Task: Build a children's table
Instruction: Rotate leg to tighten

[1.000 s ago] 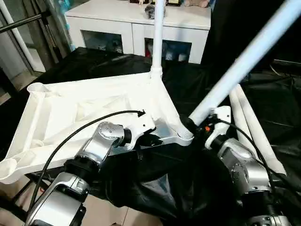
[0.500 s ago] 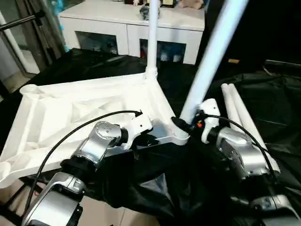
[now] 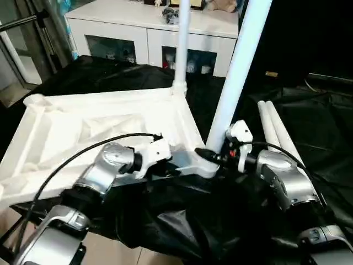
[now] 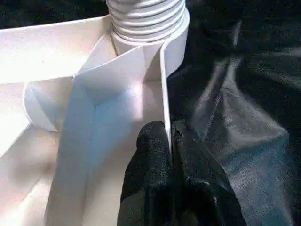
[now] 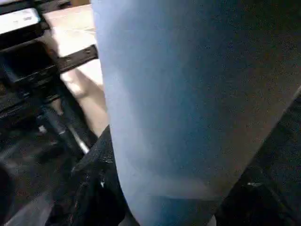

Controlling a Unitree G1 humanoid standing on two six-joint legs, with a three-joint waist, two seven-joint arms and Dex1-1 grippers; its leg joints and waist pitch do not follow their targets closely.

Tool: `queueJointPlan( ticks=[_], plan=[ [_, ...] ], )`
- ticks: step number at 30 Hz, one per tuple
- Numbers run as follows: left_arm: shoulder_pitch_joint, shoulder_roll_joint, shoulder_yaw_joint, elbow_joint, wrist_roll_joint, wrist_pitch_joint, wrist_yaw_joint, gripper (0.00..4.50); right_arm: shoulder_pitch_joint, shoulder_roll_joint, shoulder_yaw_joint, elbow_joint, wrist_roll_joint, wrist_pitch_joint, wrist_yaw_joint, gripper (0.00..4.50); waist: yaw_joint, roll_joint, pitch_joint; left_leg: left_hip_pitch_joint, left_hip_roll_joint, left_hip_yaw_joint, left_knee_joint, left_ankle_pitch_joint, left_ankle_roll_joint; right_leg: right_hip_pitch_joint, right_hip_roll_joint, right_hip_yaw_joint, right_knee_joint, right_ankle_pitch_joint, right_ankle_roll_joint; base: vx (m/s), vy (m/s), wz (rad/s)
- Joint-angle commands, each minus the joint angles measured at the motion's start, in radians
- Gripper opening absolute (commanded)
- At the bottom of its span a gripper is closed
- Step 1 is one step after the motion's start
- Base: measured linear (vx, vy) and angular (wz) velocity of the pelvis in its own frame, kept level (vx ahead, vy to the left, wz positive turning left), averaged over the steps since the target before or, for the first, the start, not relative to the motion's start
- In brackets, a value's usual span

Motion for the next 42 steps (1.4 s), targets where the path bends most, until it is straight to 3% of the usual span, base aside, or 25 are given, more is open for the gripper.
queueJointPlan(
  ticks=[1, 7, 11, 14, 16, 19, 21, 24, 25, 28, 33, 35, 40, 41, 42],
  plan=[
    [-0.006, 0.007, -0.027, -0.039, -0.022, -0.035, -0.078, 0.0, 0.063, -0.007, 0.081, 0.076, -0.036, 0.044, 0.049, 1.92, 0.007, 0.005, -0.035, -0.002, 0.031, -0.006, -0.068, -0.22, 0.04, 0.045, -0.081, 0.05, -0.083, -0.227, -0.182, 0.0, 0.0, 0.0],
    [-0.026, 0.012, -0.017, -0.013, -0.008, -0.036, -0.055, 0.0, 0.065, -0.006, 0.08, 0.084, -0.04, 0.017, 0.082, 1.92, 0.007, 0.005, -0.034, 0.0, 0.031, -0.007, -0.072, -0.252, 0.023, 0.044, -0.082, 0.051, -0.085, -0.253, -0.187, 0.0, 0.0, 0.0],
    [-0.042, -0.015, 0.006, 0.01, 0.003, 0.0, 0.023, 0.0, 0.047, 0.027, 0.064, 0.122, -0.076, 0.001, -0.026, 1.92, 0.006, 0.004, -0.029, 0.002, 0.031, -0.007, -0.075, -0.275, 0.017, 0.039, -0.083, 0.051, -0.092, -0.305, -0.176, 0.0, 0.0, 0.0],
    [-0.048, -0.045, 0.023, -0.011, -0.009, 0.068, 0.061, 0.0, 0.008, 0.066, 0.031, 0.2, -0.104, 0.003, -0.184, 1.92, -0.004, 0.004, -0.014, 0.018, 0.026, -0.017, -0.079, -0.399, -0.012, 0.026, -0.088, 0.045, -0.116, -0.573, -0.11, 0.0, 0.0, 0.0],
    [-0.052, -0.065, 0.027, -0.028, -0.007, 0.115, 0.092, 0.0, -0.019, 0.09, 0.009, 0.249, -0.113, 0.025, -0.281, 1.92, -0.009, 0.005, -0.016, 0.02, 0.025, -0.024, -0.079, -0.418, -0.019, 0.023, -0.091, 0.042, -0.124, -0.641, -0.081, 0.0, 0.0, 0.0],
    [-0.07, -0.118, 0.036, -0.048, 0.008, 0.212, 0.187, 0.0, -0.069, 0.136, -0.012, 0.33, -0.13, 0.053, -0.437, 1.92, -0.018, 0.015, -0.016, 0.014, 0.027, -0.03, -0.086, -0.428, -0.028, 0.029, -0.089, 0.036, -0.124, -0.589, -0.086, 0.0, 0.0, 0.0],
    [-0.074, -0.13, 0.038, -0.05, 0.011, 0.23, 0.206, 0.0, -0.078, 0.146, -0.017, 0.343, -0.128, 0.059, -0.462, 1.92, -0.018, 0.012, -0.017, 0.018, 0.026, -0.027, -0.085, -0.425, -0.023, 0.027, -0.086, 0.037, -0.124, -0.546, -0.102, 0.0, 0.0, 0.0],
    [-0.112, -0.244, 0.062, -0.039, 0.042, 0.366, 0.405, 0.0, -0.158, 0.219, -0.065, 0.449, -0.106, 0.106, -0.641, 1.92, -0.02, 0.018, -0.014, 0.023, 0.024, -0.023, -0.082, -0.436, -0.023, 0.021, -0.083, 0.04, -0.123, -0.509, -0.13, 0.0, 0.0, 0.0],
    [-0.114, -0.251, 0.063, -0.039, 0.043, 0.372, 0.415, 0.0, -0.163, 0.223, -0.067, 0.455, -0.105, 0.107, -0.65, 1.92, -0.021, 0.02, -0.015, 0.028, 0.025, -0.021, -0.08, -0.439, -0.028, 0.016, -0.082, 0.042, -0.121, -0.491, -0.141, 0.0, 0.0, 0.0],
    [-0.123, -0.303, 0.058, -0.026, 0.063, 0.399, 0.498, 0.0, -0.21, 0.269, -0.088, 0.513, -0.095, 0.113, -0.705, 1.92, -0.016, 0.021, -0.017, 0.018, 0.022, -0.018, -0.08, -0.408, -0.013, 0.024, -0.082, 0.044, -0.119, -0.444, -0.146, 0.0, 0.0, 0.0],
    [-0.115, -0.304, 0.048, -0.037, 0.073, 0.415, 0.508, 0.0, -0.224, 0.288, -0.09, 0.533, -0.1, 0.114, -0.715, 1.92, -0.008, 0.017, -0.02, 0.012, 0.021, -0.013, -0.08, -0.365, 0.001, 0.03, -0.082, 0.048, -0.113, -0.392, -0.151, 0.0, 0.0, 0.0],
    [-0.115, -0.294, 0.054, -0.046, 0.075, 0.433, 0.511, 0.0, -0.243, 0.304, -0.101, 0.563, -0.104, 0.102, -0.72, 1.92, -0.005, 0.021, -0.023, 0.013, 0.023, -0.012, -0.081, -0.343, 0.001, 0.03, -0.082, 0.05, -0.108, -0.362, -0.16, 0.0, 0.0, 0.0],
    [-0.118, -0.282, 0.057, -0.041, 0.077, 0.431, 0.51, 0.0, -0.26, 0.311, -0.112, 0.58, -0.108, 0.092, -0.724, 1.92, -0.008, 0.022, -0.02, 0.01, 0.021, -0.013, -0.083, -0.345, 0.002, 0.032, -0.082, 0.048, -0.113, -0.406, -0.147, 0.0, 0.0, 0.0],
    [-0.118, -0.28, 0.057, -0.041, 0.077, 0.43, 0.509, 0.0, -0.262, 0.312, -0.116, 0.581, -0.105, 0.091, -0.723, 2.27, -0.008, 0.02, -0.02, 0.01, 0.021, -0.013, -0.084, -0.346, 0.003, 0.032, -0.082, 0.047, -0.114, -0.414, -0.143, 0.0, 0.0, 0.0],
    [-0.118, -0.275, 0.057, -0.042, 0.076, 0.424, 0.506, 0.0, -0.269, 0.313, -0.129, 0.578, -0.095, 0.084, -0.721, 2.27, -0.009, 0.019, -0.019, 0.01, 0.021, -0.013, -0.084, -0.35, 0.004, 0.031, -0.083, 0.047, -0.117, -0.43, -0.138, 0.0, 0.0, 0.0]
  ],
)
